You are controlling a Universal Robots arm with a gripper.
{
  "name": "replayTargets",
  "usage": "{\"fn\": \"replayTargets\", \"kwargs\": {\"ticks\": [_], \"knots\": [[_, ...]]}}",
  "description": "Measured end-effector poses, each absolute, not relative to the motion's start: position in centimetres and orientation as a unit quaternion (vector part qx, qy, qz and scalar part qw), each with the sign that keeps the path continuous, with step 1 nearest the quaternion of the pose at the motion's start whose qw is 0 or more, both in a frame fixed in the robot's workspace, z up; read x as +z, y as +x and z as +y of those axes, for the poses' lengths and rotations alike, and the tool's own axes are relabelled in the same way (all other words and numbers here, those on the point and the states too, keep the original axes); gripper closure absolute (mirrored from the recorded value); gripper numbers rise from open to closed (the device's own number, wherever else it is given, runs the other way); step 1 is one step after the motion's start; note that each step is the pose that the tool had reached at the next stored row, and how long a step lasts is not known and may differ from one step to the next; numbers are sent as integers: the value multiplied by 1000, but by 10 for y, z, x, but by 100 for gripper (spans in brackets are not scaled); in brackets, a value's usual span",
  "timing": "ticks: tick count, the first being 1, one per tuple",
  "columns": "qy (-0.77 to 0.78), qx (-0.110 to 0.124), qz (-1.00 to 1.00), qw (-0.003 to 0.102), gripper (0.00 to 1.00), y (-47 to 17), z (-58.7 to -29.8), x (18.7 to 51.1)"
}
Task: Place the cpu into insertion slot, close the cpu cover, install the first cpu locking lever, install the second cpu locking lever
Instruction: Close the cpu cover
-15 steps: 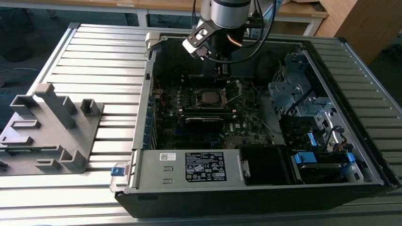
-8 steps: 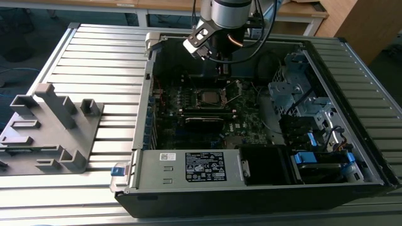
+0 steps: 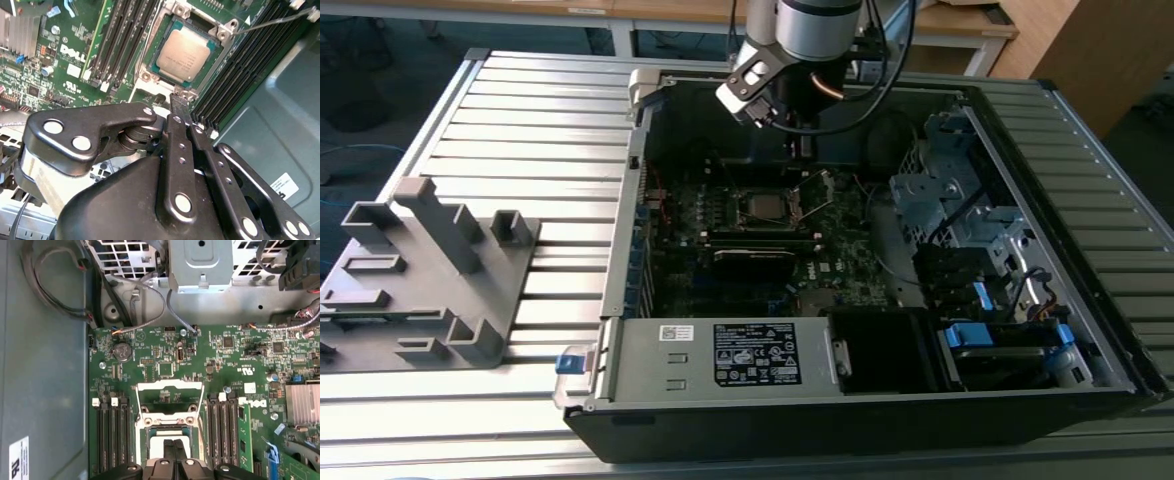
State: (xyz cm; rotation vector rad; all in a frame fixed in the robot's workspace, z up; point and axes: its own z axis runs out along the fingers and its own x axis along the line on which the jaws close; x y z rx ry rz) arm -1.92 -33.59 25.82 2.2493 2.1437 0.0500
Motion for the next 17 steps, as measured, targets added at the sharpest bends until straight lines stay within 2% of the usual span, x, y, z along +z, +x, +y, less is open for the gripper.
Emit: {"fn": "replayTargets", "kwargs": {"ticks": [17], "knots": [[724,16,690,17,89,-12,-335,260]]}}
